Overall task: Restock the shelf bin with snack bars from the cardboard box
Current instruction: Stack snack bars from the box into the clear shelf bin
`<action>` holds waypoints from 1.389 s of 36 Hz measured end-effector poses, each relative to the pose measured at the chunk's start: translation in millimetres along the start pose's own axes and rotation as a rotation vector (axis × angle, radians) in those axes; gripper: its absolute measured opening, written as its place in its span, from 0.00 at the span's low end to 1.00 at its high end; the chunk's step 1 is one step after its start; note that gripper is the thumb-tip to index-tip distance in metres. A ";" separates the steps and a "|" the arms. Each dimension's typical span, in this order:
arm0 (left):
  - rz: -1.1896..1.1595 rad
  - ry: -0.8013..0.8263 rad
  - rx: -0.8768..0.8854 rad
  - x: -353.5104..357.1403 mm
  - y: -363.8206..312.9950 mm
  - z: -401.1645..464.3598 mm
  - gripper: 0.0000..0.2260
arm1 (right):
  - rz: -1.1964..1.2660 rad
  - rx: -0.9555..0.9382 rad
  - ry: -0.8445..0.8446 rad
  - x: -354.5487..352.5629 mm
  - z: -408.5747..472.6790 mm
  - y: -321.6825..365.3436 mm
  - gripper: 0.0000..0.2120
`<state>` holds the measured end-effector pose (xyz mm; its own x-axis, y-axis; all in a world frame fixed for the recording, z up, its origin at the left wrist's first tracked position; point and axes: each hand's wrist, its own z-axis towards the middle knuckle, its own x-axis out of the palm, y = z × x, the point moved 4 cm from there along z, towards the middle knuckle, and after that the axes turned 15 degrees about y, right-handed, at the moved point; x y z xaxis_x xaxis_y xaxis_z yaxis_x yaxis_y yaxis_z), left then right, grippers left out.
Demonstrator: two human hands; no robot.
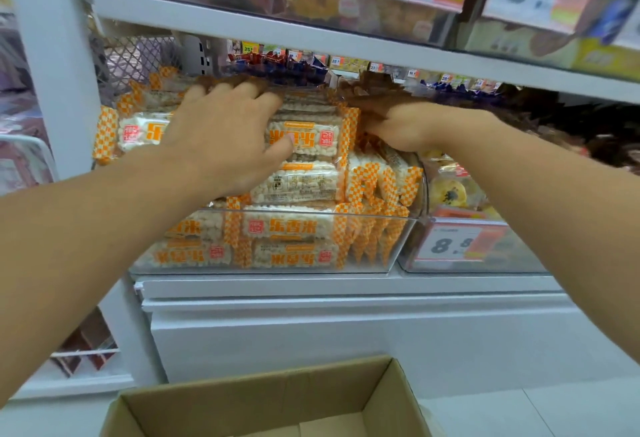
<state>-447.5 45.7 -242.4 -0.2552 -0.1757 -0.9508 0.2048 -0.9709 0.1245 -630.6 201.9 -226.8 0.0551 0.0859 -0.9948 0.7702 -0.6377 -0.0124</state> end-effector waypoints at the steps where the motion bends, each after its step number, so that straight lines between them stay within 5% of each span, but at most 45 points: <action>1: 0.004 0.000 0.005 0.6 -0.5 0.4 0.27 | -0.016 0.008 -0.027 2.4 0.6 3.3 0.23; 10: -0.033 -0.069 0.159 -1.1 -3.8 -16.7 0.25 | 0.042 0.043 -0.104 2.7 -19.6 11.4 0.24; 13: -0.049 -0.100 0.247 -2.4 -7.6 -33.7 0.25 | 0.127 0.093 -0.172 5.4 -52.3 23.5 0.16; 18: -0.176 -0.278 0.376 -9.0 -14.1 -70.7 0.14 | 0.340 0.030 -0.759 40.5 -134.5 65.7 0.12; 20: -0.203 -0.171 0.383 11.0 -25.2 -92.3 0.11 | 0.513 -0.025 -0.891 87.3 -160.3 101.0 0.08; 22: -0.135 0.195 0.365 55.3 -37.9 -114.6 0.10 | 0.643 -0.075 -0.680 152.7 -160.4 136.8 0.07; 25: 0.043 0.934 0.294 145.8 -41.3 -180.4 0.15 | 0.610 -0.150 0.141 281.1 -144.3 191.0 0.09; 28: -0.014 1.253 0.046 212.6 -33.4 -250.0 0.16 | 0.498 -0.166 0.551 378.0 -153.1 219.9 0.26; 35: -0.545 1.253 -0.479 294.8 -31.6 -331.9 0.22 | 0.356 -0.193 0.672 462.8 -123.8 242.4 0.40; 40: -0.802 1.168 -0.655 317.2 -35.0 -334.4 0.26 | 0.271 -0.200 0.723 488.1 -83.1 259.5 0.42; 46: -0.890 1.117 -0.766 341.0 -17.1 -319.3 0.28 | 0.195 -0.204 0.608 513.1 -69.5 268.8 0.25; 50: -1.066 1.004 -0.834 344.9 -10.9 -303.0 0.40 | 0.691 -0.201 0.578 493.7 -77.2 248.6 0.16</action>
<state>-251.4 45.0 -657.6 -0.0066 0.9407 -0.3390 0.8426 -0.1774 -0.5085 -362.8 144.8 -713.2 0.8109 0.1392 -0.5684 0.5408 -0.5494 0.6369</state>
